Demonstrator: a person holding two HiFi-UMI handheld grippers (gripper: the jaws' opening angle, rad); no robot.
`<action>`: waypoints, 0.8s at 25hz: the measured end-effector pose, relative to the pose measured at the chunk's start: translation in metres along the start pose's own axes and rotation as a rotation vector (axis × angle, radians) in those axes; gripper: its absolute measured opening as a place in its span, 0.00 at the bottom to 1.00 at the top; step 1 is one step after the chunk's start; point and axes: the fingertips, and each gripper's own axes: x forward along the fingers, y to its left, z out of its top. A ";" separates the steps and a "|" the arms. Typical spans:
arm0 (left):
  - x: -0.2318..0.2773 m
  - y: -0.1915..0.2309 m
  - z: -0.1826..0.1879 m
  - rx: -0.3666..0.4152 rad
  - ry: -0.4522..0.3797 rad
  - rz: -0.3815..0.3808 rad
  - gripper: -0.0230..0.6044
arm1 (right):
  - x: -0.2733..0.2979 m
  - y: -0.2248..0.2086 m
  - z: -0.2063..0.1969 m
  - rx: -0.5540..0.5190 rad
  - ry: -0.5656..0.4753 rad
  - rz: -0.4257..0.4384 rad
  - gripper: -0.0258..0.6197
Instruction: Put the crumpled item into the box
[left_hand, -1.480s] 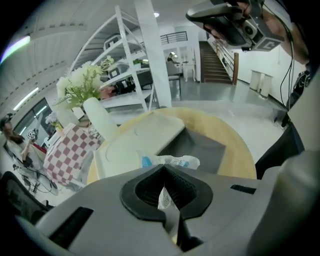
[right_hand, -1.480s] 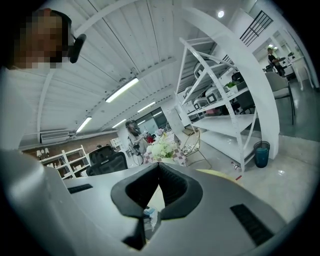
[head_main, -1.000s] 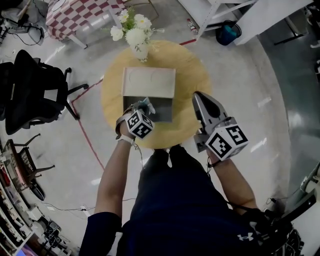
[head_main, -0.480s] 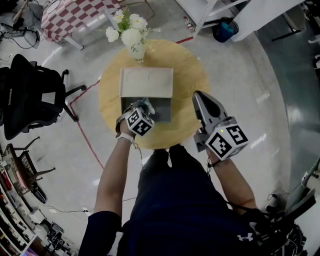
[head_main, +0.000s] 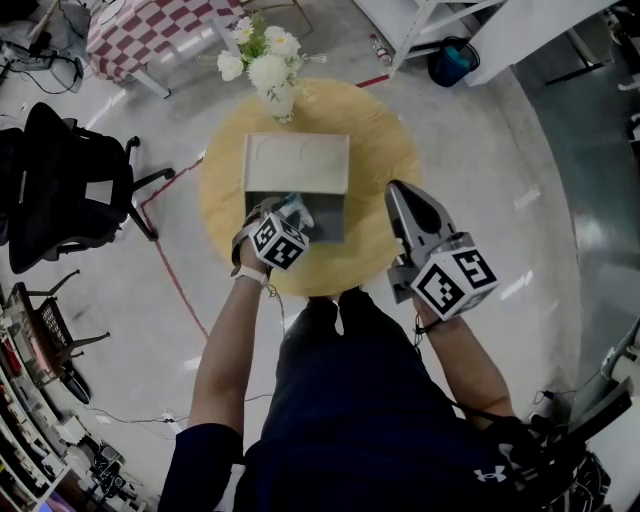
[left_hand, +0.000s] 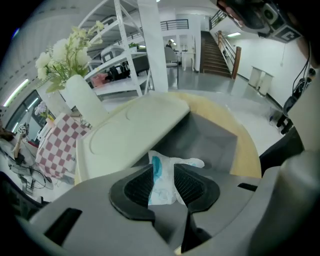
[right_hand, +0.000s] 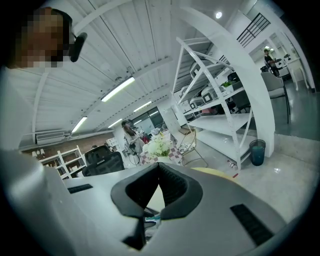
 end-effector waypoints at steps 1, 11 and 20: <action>-0.005 0.002 0.003 -0.013 -0.011 0.009 0.25 | 0.000 0.001 0.001 -0.002 0.000 0.004 0.04; -0.096 0.048 0.041 -0.207 -0.228 0.157 0.25 | 0.004 0.026 0.017 -0.035 -0.019 0.068 0.04; -0.197 0.072 0.073 -0.317 -0.470 0.277 0.21 | 0.009 0.057 0.032 -0.067 -0.052 0.137 0.04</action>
